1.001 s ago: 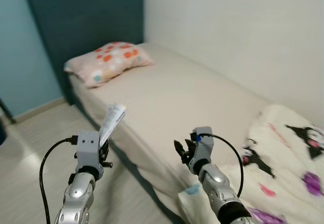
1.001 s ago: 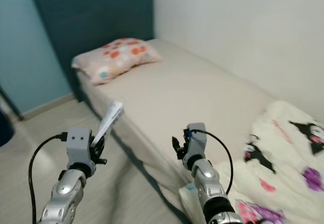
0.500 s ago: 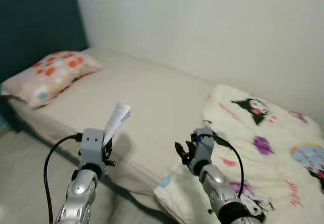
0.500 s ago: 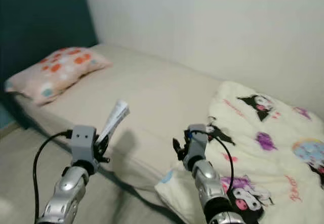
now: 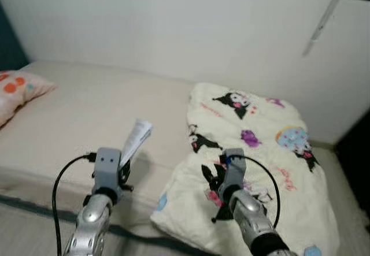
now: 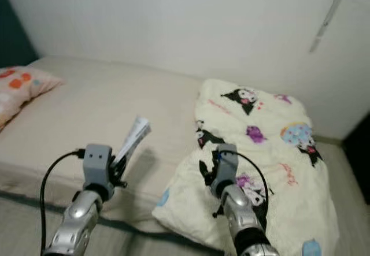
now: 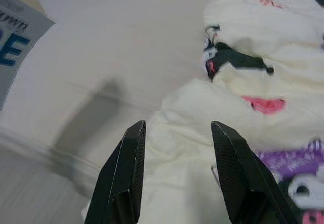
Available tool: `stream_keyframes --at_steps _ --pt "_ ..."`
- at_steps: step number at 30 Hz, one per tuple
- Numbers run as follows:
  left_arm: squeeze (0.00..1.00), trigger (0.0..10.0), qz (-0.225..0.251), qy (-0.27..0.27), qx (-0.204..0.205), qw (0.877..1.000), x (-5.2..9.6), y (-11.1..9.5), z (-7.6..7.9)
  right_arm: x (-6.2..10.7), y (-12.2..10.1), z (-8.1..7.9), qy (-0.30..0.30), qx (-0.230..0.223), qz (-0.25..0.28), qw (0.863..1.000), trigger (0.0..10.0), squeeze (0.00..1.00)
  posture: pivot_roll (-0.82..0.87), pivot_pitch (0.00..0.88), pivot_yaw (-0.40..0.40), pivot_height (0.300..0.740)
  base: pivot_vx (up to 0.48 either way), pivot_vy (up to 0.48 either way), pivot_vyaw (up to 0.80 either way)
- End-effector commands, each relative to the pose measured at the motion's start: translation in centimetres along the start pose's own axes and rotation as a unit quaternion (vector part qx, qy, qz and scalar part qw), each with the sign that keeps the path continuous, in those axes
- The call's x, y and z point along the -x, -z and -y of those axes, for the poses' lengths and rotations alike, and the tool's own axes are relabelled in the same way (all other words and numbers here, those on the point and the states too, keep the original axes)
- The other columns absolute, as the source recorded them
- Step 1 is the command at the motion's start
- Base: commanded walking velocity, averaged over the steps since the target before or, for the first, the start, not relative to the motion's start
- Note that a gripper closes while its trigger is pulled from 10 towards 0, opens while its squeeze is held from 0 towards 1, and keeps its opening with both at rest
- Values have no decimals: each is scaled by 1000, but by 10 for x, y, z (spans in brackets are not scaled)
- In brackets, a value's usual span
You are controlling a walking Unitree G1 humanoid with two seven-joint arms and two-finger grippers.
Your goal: Clean up the room
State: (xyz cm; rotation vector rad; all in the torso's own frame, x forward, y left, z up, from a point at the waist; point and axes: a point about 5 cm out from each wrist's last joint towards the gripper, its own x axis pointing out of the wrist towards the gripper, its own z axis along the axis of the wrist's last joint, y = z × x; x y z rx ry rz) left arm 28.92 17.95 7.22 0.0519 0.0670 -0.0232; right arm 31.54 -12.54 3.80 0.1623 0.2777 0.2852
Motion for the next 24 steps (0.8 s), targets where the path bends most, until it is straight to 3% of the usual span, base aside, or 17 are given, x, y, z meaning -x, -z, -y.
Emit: stream_keyframes --at_steps 1,15,24 --pt "0 10000 12 1 3 1000 -2 -4 0 2 4 2 7 -7 -8 1000 10000 0 16 112 -23 740 0 0 -800" --pt "0 10000 14 -4 0 1000 -3 -4 -5 2 3 3 7 -5 -9 1000 10000 0 17 116 -24 740 0 0 -800" --pt "0 10000 19 -23 4 1000 0 -4 -8 1 1 2 -1 -4 -6 1000 10000 0 18 118 -28 740 0 0 0"
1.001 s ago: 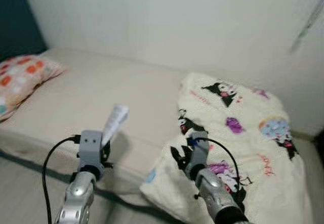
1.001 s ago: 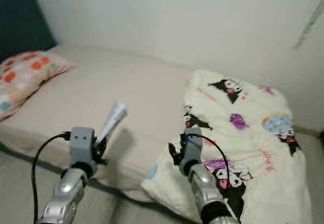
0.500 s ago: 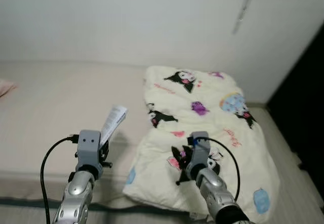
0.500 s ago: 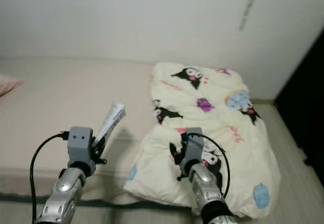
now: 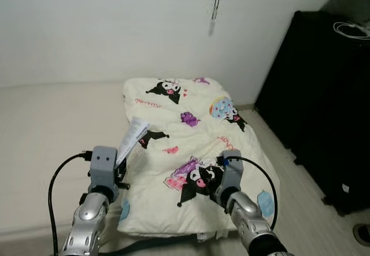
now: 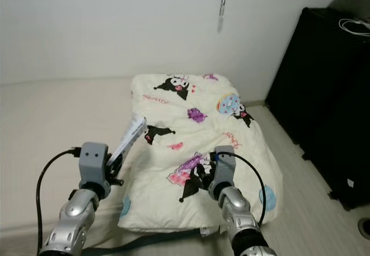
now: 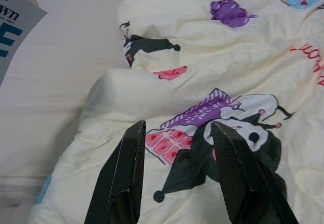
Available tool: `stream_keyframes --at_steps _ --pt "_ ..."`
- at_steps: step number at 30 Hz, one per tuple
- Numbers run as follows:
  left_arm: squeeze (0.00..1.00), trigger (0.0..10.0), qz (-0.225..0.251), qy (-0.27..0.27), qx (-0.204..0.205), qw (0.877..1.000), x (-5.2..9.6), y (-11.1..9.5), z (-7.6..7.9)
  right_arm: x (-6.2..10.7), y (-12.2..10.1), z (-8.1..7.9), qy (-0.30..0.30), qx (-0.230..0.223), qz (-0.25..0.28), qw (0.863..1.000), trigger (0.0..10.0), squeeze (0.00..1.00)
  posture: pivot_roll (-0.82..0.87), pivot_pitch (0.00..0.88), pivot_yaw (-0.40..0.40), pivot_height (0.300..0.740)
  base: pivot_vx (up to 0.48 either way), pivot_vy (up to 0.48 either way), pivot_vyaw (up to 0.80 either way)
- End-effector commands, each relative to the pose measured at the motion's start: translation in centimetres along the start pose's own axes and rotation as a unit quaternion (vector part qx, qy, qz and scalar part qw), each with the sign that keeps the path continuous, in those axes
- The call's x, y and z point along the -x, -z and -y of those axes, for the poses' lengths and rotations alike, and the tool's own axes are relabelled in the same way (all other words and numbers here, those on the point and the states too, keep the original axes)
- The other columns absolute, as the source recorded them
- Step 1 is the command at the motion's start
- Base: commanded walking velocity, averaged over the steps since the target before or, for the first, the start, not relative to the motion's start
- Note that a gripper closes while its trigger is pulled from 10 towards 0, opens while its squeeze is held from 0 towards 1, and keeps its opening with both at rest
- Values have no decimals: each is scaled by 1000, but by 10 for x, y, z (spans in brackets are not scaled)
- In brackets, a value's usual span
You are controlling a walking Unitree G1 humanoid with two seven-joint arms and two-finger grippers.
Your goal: Clean up the room
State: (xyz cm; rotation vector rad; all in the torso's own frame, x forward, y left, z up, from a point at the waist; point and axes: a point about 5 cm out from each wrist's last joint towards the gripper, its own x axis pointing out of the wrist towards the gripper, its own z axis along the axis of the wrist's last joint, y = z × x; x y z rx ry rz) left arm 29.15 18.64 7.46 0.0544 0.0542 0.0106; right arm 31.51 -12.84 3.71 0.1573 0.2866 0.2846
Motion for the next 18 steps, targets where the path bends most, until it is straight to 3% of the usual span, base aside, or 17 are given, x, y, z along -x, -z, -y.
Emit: stream_keyframes --at_steps 1,10,18 --pt "0 10000 13 -11 7 1000 2 -2 -2 0 0 -1 -3 -7 0 1000 10000 0 18 118 -28 740 0 0 0" --pt "0 10000 16 -24 6 1000 4 -2 -3 1 1 -3 -12 4 -1 1000 10000 0 17 120 -37 740 0 0 0" --pt "0 10000 7 -18 2 1000 11 5 -5 4 15 -18 -76 57 -36 995 10000 0 16 117 -43 740 0 0 0"
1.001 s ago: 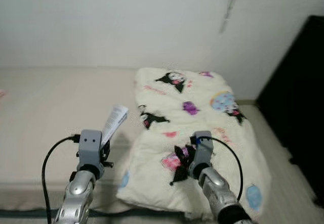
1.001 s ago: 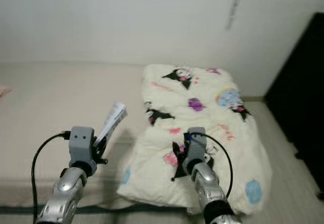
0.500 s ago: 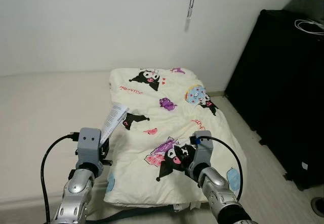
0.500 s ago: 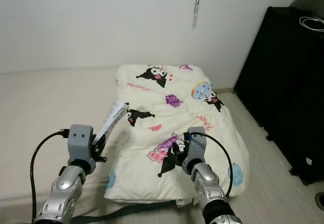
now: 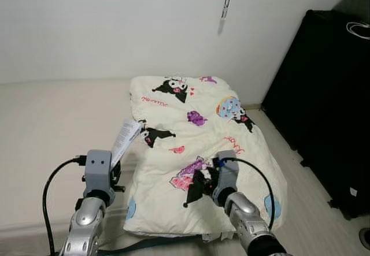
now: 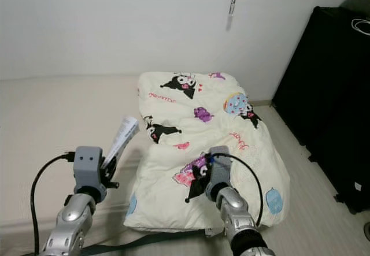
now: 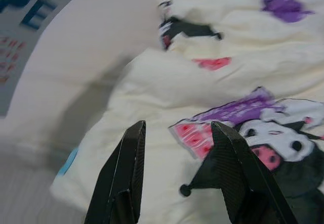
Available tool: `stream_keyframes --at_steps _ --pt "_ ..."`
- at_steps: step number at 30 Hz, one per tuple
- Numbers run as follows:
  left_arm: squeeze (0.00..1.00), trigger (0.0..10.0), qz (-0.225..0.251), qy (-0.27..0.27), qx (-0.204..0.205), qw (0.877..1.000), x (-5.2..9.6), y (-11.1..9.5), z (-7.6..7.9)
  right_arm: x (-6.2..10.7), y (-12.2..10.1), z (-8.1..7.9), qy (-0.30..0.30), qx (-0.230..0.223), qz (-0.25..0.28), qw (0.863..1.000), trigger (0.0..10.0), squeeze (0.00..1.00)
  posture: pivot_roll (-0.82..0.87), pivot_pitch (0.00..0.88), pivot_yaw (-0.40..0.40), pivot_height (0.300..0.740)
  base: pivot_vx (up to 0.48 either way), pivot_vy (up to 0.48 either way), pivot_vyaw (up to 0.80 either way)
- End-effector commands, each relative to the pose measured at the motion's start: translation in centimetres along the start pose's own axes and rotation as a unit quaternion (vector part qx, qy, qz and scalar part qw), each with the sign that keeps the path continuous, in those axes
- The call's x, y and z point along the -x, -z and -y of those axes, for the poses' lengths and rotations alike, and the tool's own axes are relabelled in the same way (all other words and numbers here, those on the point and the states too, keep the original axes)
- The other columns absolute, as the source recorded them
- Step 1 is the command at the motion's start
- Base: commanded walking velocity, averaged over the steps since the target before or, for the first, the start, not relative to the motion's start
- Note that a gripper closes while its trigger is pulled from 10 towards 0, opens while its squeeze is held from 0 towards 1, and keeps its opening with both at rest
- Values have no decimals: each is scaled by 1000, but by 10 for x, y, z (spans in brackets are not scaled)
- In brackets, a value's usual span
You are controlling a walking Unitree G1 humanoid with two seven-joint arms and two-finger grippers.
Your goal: Clean up the room
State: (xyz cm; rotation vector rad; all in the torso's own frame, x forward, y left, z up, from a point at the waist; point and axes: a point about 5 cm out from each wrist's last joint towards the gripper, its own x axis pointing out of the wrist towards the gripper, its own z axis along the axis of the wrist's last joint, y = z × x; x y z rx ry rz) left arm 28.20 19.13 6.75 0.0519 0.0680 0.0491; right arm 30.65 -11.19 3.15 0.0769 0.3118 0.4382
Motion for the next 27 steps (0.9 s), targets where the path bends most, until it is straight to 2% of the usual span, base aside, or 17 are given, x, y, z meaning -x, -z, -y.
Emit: stream_keyframes --at_steps 1,7,16,27 --pt "0 10000 11 0 -2 1000 4 -2 -2 3 7 -3 -12 11 -16 1000 10000 0 18 114 -46 740 0 0 0" --pt "0 10000 8 -30 3 1000 8 2 -6 5 10 -4 -15 10 -18 1000 10000 0 18 105 -48 740 0 0 0" --pt "0 10000 4 -26 7 1000 10 5 -1 6 11 -6 -22 5 -15 1000 10000 0 17 100 -49 716 0 0 0" --pt "0 10000 -20 -15 8 1000 16 17 2 8 14 -5 -27 21 -21 999 10000 0 17 99 -50 681 0 0 0"
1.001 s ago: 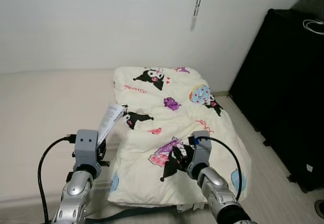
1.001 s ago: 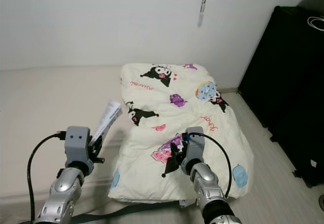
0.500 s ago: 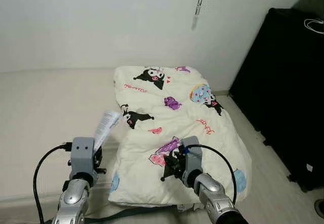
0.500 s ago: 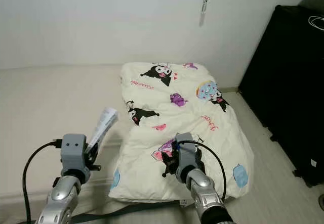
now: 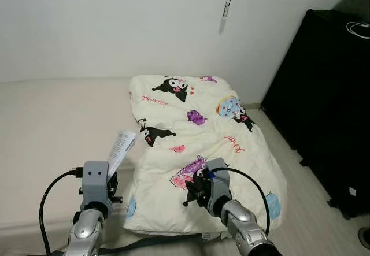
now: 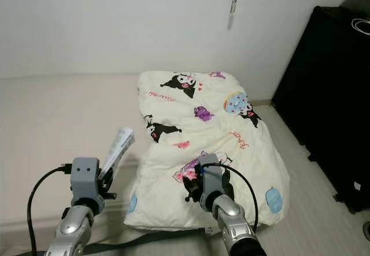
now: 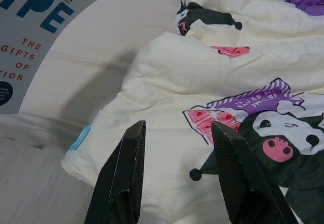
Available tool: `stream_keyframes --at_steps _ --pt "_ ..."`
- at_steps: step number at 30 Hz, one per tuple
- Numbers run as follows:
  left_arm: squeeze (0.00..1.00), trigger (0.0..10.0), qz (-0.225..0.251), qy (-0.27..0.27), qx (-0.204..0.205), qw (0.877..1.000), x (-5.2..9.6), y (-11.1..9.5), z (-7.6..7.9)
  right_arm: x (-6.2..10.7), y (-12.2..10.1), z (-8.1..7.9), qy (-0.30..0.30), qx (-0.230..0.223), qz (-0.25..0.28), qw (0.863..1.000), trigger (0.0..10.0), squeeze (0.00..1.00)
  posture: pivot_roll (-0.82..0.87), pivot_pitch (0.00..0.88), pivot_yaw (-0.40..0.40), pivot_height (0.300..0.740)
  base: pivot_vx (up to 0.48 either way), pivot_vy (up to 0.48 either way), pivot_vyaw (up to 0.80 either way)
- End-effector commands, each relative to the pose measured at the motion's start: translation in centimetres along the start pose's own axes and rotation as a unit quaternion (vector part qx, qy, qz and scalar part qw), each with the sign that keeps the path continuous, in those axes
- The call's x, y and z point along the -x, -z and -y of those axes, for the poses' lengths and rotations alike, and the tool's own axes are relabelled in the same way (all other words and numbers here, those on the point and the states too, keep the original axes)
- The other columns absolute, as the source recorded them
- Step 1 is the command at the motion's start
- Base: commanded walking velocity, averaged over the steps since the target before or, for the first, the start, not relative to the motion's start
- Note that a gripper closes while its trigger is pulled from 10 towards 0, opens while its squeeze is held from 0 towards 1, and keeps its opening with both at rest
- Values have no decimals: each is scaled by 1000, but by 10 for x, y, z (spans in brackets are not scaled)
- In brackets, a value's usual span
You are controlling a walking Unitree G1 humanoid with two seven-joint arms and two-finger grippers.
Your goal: Clean up the room
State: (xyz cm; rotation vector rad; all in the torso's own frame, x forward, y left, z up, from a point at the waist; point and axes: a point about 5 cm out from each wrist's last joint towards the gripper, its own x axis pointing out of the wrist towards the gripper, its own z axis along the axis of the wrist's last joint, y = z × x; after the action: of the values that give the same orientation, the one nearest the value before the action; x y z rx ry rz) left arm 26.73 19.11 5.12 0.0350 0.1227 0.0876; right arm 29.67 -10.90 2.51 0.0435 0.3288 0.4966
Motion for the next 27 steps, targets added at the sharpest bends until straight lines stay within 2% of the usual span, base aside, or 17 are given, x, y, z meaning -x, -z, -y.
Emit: stream_keyframes --at_steps 1,15,27 --pt "0 10000 8 4 -1 1000 3 0 1 3 5 0 -1 2 -8 1000 10000 0 18 100 -50 676 0 0 0" --pt "0 10000 12 3 -4 1000 3 -2 -3 3 5 -2 -6 2 -9 1000 10000 0 22 103 -46 621 0 0 0" --pt "0 10000 30 -13 5 999 1 -11 -9 2 1 -1 -3 -6 1 1000 10000 0 28 117 -42 621 0 0 0"
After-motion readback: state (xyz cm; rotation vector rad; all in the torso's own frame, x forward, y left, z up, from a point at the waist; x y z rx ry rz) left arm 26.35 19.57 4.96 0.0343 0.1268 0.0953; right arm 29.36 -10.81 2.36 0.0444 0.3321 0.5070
